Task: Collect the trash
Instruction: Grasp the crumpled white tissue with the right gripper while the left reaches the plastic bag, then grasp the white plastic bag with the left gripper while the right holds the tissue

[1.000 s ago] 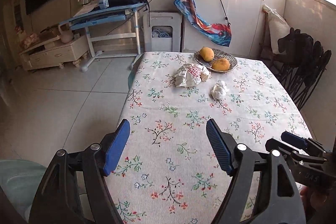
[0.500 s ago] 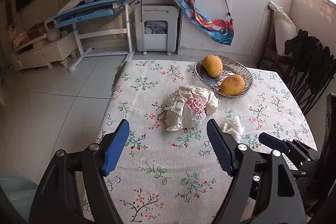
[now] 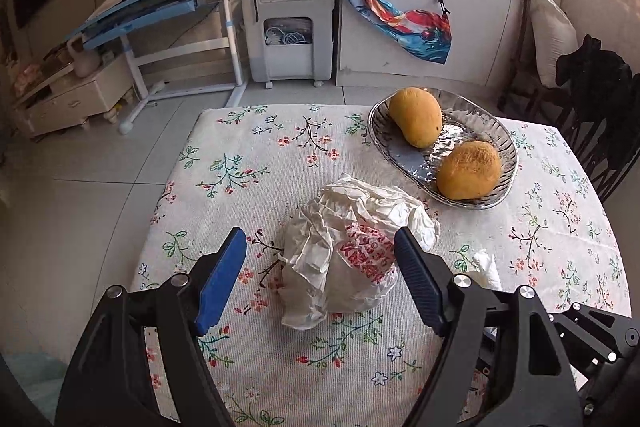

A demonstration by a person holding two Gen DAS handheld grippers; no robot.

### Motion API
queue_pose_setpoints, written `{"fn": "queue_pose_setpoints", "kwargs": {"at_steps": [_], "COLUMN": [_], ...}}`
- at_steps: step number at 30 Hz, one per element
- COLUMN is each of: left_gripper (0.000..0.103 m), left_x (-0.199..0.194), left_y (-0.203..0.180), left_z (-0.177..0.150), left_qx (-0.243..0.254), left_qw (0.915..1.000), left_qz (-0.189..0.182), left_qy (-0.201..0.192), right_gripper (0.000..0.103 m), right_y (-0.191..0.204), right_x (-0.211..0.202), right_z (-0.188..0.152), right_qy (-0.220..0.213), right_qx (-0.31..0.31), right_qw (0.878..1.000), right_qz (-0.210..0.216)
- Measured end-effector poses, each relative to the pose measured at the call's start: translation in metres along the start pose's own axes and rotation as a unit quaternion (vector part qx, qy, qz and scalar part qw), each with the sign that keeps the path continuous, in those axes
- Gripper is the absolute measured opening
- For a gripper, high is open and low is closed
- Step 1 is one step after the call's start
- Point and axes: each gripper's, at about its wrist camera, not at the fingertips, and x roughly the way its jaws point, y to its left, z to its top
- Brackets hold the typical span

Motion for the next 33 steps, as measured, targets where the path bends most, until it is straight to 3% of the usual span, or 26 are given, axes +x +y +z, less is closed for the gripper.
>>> {"fn": "queue_pose_setpoints", "kwargs": {"at_steps": [3, 5, 8, 14, 23, 33], "left_gripper": [0.065, 0.031, 0.017, 0.014, 0.015, 0.015], "left_x": [0.013, 0.018, 0.011, -0.038, -0.142, -0.241], "left_y": [-0.002, -0.004, -0.011, -0.005, 0.006, 0.024], "left_z": [0.002, 0.001, -0.001, -0.015, -0.066, -0.129], "left_qx": [-0.010, -0.016, -0.002, 0.005, 0.023, 0.022], "left_qw": [0.9998, 0.9990, 0.9991, 0.9984, 0.9967, 0.9924], "left_qz": [-0.010, -0.031, -0.040, -0.055, -0.048, -0.028], "left_qy": [0.011, 0.027, 0.016, -0.017, -0.061, -0.118], "right_gripper": [0.019, 0.019, 0.018, 0.018, 0.019, 0.019], "right_y": [-0.003, -0.006, -0.015, -0.021, -0.008, 0.006], "right_x": [-0.005, -0.012, -0.027, -0.073, -0.140, -0.170], "right_z": [-0.002, -0.005, -0.010, -0.025, -0.066, -0.099], "right_qy": [0.003, 0.003, 0.001, -0.028, -0.082, -0.120], "right_qx": [-0.007, -0.008, 0.008, 0.036, 0.052, 0.037], "right_qw": [1.000, 1.000, 1.000, 0.997, 0.992, 0.989], "right_qz": [0.008, 0.015, 0.030, 0.058, 0.078, 0.078]}}
